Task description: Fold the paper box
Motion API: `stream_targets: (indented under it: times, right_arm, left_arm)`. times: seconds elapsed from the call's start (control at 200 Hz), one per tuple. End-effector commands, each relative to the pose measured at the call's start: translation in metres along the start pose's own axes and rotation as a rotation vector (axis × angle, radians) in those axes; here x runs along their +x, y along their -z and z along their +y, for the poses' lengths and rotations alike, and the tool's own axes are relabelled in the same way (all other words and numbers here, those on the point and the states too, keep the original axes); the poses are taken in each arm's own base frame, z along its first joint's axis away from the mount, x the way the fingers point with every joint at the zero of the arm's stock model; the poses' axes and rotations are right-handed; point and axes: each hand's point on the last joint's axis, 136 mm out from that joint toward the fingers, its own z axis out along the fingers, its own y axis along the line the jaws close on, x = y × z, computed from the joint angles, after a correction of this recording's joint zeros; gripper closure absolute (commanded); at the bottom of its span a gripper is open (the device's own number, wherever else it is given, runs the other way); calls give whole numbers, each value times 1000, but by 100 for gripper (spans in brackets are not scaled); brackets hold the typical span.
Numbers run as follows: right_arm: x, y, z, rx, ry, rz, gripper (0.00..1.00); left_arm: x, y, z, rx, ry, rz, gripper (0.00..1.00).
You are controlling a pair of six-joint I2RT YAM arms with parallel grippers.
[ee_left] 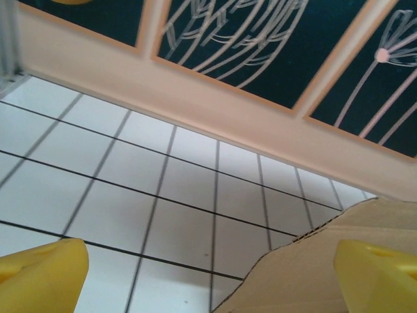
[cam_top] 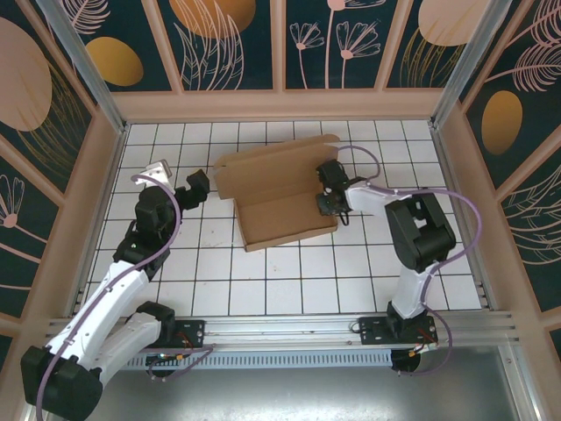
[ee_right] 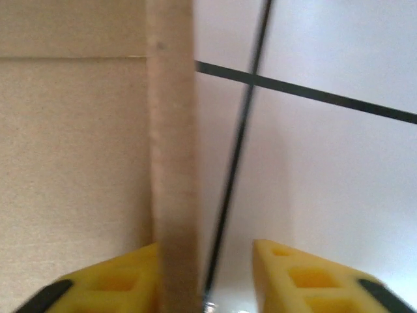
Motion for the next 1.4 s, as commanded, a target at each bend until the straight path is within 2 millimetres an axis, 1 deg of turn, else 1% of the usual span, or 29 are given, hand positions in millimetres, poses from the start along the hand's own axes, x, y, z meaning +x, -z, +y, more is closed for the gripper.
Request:
stream_targets:
  times: [0.0, 0.025, 0.07, 0.145, 0.18, 0.19, 0.2, 0.21, 0.26, 0.315, 0.37, 0.425, 0.475, 0.505, 0.54, 0.57, 0.601, 0.646, 0.686, 0.751, 0.821, 0.901, 0.951, 1.071, 1.121, 1.166, 1.241, 1.301, 1.396]
  right_arm:
    - [-25, 24, 9, -136, -97, -131, 52]
    - [-29, 29, 9, -143, -99, -160, 50]
    - [-37, 42, 15, -192, -95, -213, 48]
    - [-50, 65, 17, -240, -86, -313, 46]
    - [-58, 80, 17, -259, -88, -376, 46]
    - [-62, 88, 16, -264, -88, -405, 46]
    - [-63, 90, 15, -264, -90, -419, 46]
    - [-67, 98, 15, -269, -93, -446, 46]
    - [-77, 123, 11, -286, -106, -557, 47]
    - [-87, 149, 11, -335, -100, -673, 47]
    - [-90, 174, 19, -406, -23, -779, 47]
    - [-86, 194, 30, -470, 55, -884, 55]
    - [-82, 204, 36, -510, 94, -945, 60]
    - [-83, 203, 38, -515, 116, -938, 61]
    - [-86, 200, 44, -525, 163, -899, 61]
    - [-89, 198, 47, -517, 211, -884, 60]
    - [-91, 195, 47, -495, 246, -886, 59]
    - [-95, 196, 44, -473, 292, -920, 55]
    - [-96, 197, 41, -475, 353, -954, 53]
    - [-95, 204, 38, -506, 477, -1028, 53]
    - [-100, 203, 22, -453, 546, -1098, 51]
    - [-110, 189, -1, -418, 566, -1084, 49]
    - [-117, 181, -11, -414, 576, -1065, 48]
    - [-128, 155, -22, -364, 623, -1019, 44]
    - [-134, 147, -28, -369, 612, -1007, 44]
    - [-139, 143, -34, -382, 592, -1012, 43]
    - [-149, 140, -39, -406, 591, -1029, 42]
    - [-153, 126, -40, -429, 590, -1000, 42]
    - [-157, 115, -37, -485, 615, -971, 42]
  left_arm:
    - [3, -4, -12, 74, 1, -7, 5]
    - [4, -5, -10, 65, 17, -9, 5]
    - [4, -8, -8, 53, 37, -6, 6]
    - [8, -9, -17, 90, -34, 35, 5]
    - [9, -8, -19, 102, -49, 40, 6]
    - [9, -7, -20, 110, -54, 42, 6]
    - [9, -7, -22, 120, -63, 43, 6]
    - [10, -6, -24, 134, -72, 43, 6]
    - [15, -4, -33, 199, -127, 47, 11]
    - [19, -3, -35, 223, -169, 49, 15]
    - [22, 0, -39, 260, -216, 39, 17]
    - [20, 2, -35, 247, -238, 5, 16]
    - [19, 3, -28, 223, -248, -30, 15]
    - [20, 2, -28, 228, -262, -42, 14]
    - [24, 1, -33, 261, -297, -39, 13]
    - [30, 1, -41, 311, -328, -21, 13]
    - [39, -3, -44, 334, -369, 6, 13]
    - [47, -8, -45, 348, -400, 30, 13]
    - [51, -13, -42, 338, -424, 33, 13]
    - [48, -19, -34, 317, -423, 1, 14]
    - [48, -28, -32, 336, -428, 5, 16]
    - [54, -37, -35, 356, -463, 23, 18]
    - [57, -42, -35, 363, -481, 22, 18]
    - [56, -54, -26, 335, -495, 10, 20]
    - [55, -59, -22, 323, -491, 10, 21]
    - [54, -61, -22, 329, -489, 5, 24]
    - [54, -66, -25, 339, -492, 5, 27]
    - [55, -72, -25, 341, -498, 10, 29]
    - [59, -79, -25, 344, -521, 26, 32]
